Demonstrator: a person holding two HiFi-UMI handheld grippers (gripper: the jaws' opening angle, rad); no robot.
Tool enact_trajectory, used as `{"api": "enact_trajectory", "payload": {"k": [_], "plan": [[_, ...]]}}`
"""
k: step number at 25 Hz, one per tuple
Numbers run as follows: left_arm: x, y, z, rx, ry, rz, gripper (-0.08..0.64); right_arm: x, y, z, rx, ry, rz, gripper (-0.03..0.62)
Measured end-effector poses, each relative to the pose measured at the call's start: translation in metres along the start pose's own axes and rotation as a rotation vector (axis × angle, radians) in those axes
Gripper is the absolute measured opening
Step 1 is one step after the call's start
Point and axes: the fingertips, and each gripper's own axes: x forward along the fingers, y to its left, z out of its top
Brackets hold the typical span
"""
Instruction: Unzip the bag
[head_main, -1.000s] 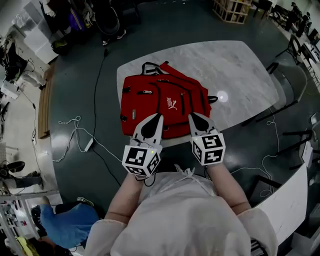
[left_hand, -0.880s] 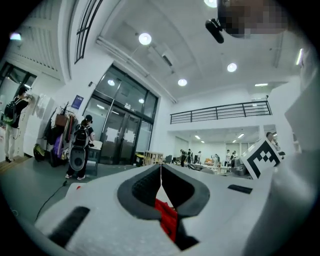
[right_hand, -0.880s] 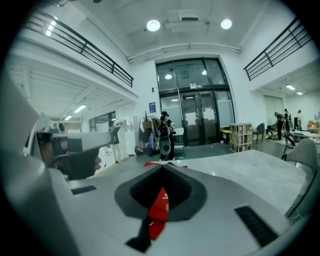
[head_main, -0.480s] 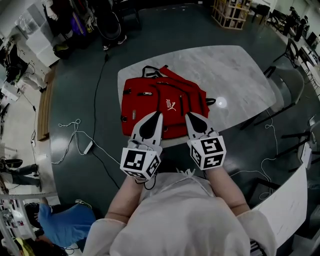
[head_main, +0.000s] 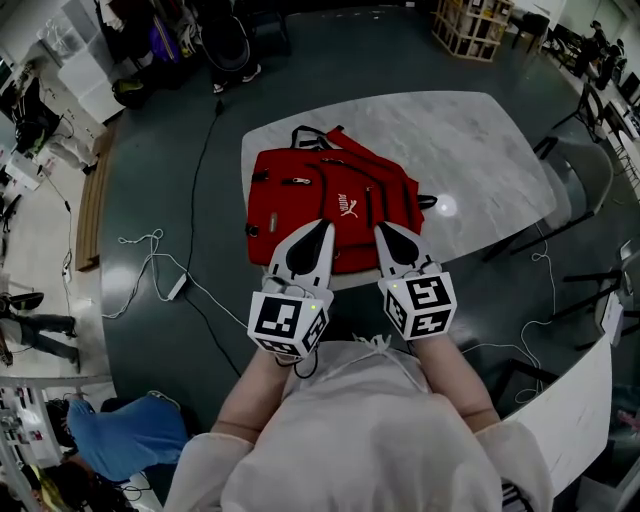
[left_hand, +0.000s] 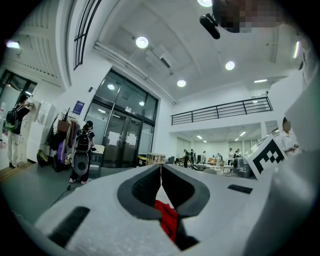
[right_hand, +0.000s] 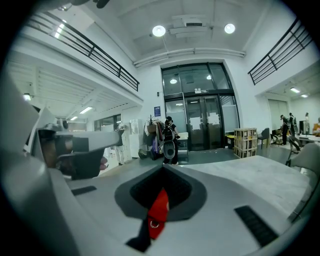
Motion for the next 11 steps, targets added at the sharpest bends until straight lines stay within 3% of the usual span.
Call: {"api": "enact_trajectory", "payload": {"k": [11], "plan": [[0.0045,0.0002,-0.0039,-0.015,0.014,0.007,0.021,0.0007,-0.0037,-0.0004,0.006,-0.002,-0.002,0.026]]}}
